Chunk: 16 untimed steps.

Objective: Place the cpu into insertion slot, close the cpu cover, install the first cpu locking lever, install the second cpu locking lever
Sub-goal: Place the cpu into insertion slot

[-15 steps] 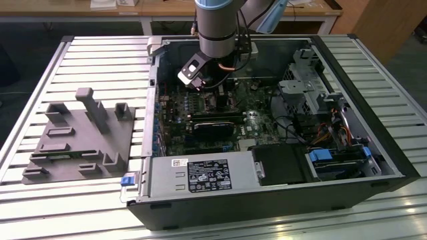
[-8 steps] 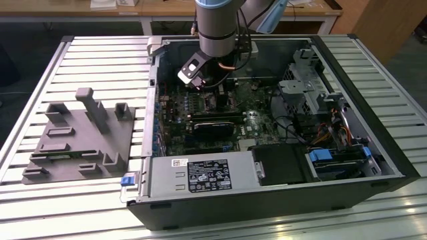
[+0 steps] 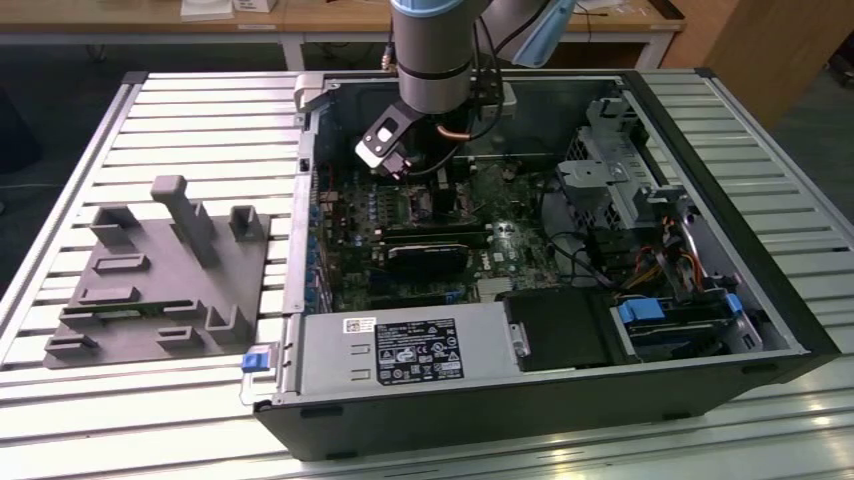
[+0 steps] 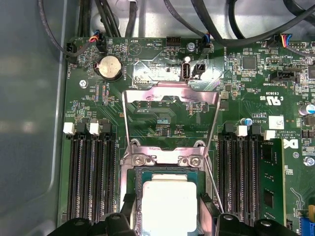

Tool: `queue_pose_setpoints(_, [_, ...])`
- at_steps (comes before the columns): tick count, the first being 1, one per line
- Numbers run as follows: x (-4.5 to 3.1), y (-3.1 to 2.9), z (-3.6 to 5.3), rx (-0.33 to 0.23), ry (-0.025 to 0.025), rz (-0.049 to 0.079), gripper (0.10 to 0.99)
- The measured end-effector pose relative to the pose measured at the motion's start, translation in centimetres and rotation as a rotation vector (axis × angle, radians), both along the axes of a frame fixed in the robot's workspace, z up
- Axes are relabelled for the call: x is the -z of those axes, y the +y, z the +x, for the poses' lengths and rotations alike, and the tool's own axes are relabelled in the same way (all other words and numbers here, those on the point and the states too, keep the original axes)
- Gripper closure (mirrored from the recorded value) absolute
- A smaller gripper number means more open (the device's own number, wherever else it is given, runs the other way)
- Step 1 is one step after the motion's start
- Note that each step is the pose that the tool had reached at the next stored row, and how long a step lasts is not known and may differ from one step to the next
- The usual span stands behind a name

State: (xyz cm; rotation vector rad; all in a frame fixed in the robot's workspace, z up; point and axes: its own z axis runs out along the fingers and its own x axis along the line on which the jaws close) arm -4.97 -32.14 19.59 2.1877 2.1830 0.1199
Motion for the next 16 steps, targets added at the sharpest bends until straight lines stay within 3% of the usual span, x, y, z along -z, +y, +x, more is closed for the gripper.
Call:
queue_pose_setpoints(7, [0.02,0.01,0.00,0.000,-0.0002,0.000,0.475])
queue_pose_setpoints(8, [0.02,0.00,0.00,0.000,-0.0001,0.000,0.486])
queue_pose_setpoints(9, [0.02,0.00,0.00,0.000,0.0001,0.000,0.553])
queue_pose_setpoints(16, [0.02,0.01,0.00,0.000,-0.0003,0.001,0.565])
